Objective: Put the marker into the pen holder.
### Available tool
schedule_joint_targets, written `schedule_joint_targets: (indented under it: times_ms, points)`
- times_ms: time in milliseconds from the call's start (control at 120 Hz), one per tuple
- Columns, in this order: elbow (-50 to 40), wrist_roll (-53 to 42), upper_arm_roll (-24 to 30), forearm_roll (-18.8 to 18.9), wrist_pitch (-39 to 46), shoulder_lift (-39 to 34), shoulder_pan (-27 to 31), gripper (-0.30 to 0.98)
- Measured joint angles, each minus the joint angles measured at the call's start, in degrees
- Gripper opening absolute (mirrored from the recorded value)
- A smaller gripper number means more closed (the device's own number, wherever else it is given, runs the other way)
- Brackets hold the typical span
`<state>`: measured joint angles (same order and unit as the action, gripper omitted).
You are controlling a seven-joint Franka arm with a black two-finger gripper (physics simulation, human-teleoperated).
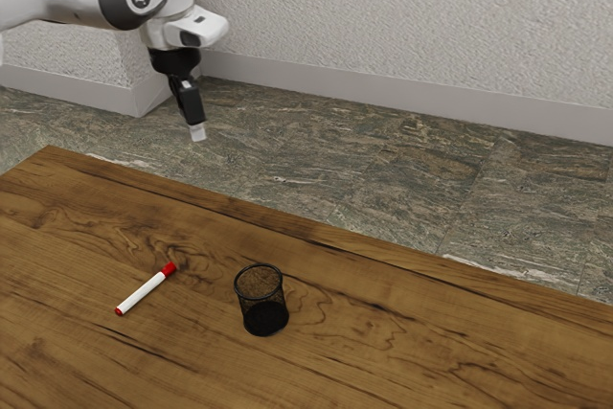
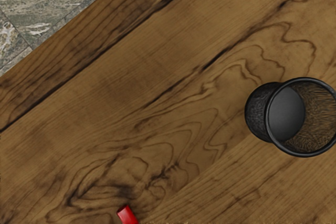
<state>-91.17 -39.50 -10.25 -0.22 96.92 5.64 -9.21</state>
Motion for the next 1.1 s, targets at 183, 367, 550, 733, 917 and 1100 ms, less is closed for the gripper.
schedule_joint_targets:
  times_ms: [183, 367, 550, 733, 917, 1100]
  points:
    - [0.0, -1.9, 0.0, 0.2, 0.0, 0.0, 0.2, 0.69]
    - [-15.1, -0.9, -0.1, 0.1, 7.8, -4.8, 1.4, 0.69]
    - [-25.8, 3.8, -0.2, 0.9, 17.4, -4.8, 6.2, 0.69]
    - [-28.7, 7.2, -0.3, 1.2, 23.2, -2.9, 10.3, 0.68]
    - [-35.3, 10.9, -0.3, 1.1, 31.8, -0.3, 7.9, 0.45]
    - [-42.8, 14.4, -0.4, 1.1, 39.0, -1.9, 9.3, 0.31]
